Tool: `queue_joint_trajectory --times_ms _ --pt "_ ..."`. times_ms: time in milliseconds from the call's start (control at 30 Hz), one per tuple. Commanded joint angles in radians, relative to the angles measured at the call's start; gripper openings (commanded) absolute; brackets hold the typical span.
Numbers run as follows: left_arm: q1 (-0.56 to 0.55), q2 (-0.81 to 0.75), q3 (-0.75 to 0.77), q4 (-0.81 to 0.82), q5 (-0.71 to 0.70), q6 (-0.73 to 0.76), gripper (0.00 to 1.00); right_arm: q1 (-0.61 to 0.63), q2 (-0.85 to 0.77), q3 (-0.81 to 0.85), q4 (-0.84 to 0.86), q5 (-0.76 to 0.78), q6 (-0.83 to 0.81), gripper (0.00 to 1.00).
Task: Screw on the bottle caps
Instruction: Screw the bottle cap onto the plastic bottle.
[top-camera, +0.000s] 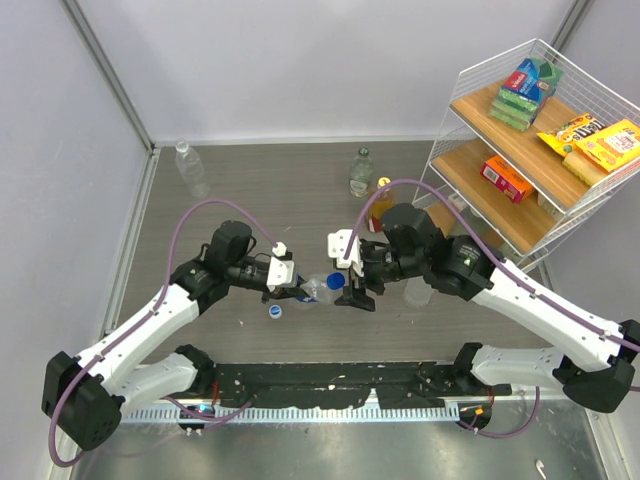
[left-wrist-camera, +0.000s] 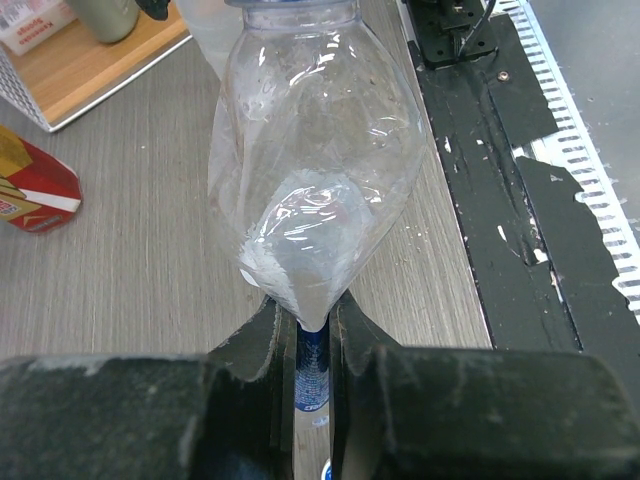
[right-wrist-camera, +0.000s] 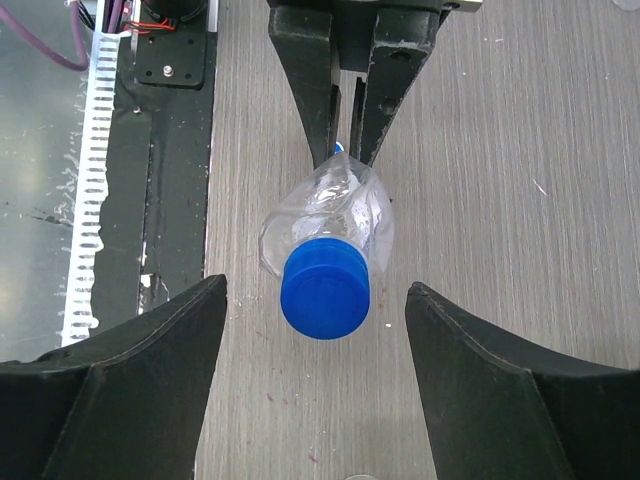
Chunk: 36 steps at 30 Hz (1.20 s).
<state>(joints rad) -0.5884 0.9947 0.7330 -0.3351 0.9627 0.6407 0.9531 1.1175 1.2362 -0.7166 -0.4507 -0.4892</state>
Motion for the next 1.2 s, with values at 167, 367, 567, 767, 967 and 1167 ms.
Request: queue_joint_trajectory --times_ms 167,367,567,767,967,1167 --pt "0.004 -0.001 0.045 0.002 0.033 0.008 0.00 0.004 -0.031 0.048 0.035 -0.010 0.043 0.71" --pt "0.002 0.008 0.045 -0.004 0.031 0.007 0.00 0.004 -0.028 0.051 0.035 0.001 0.064 0.68" --pt "0.004 0.021 0.040 0.007 0.042 0.001 0.00 0.004 -0.032 0.057 0.046 0.012 0.103 0.61" --pt "0.004 0.019 0.037 0.048 0.034 -0.033 0.00 0.004 0.013 0.089 -0.021 0.001 0.129 0.43" --pt "0.004 -0.005 0.002 0.252 -0.108 -0.199 0.00 0.004 0.039 0.080 -0.004 0.050 0.234 0.27" --pt "-0.002 -0.047 0.011 0.329 -0.179 -0.260 0.00 0.004 0.080 0.049 0.081 0.217 0.487 0.21"
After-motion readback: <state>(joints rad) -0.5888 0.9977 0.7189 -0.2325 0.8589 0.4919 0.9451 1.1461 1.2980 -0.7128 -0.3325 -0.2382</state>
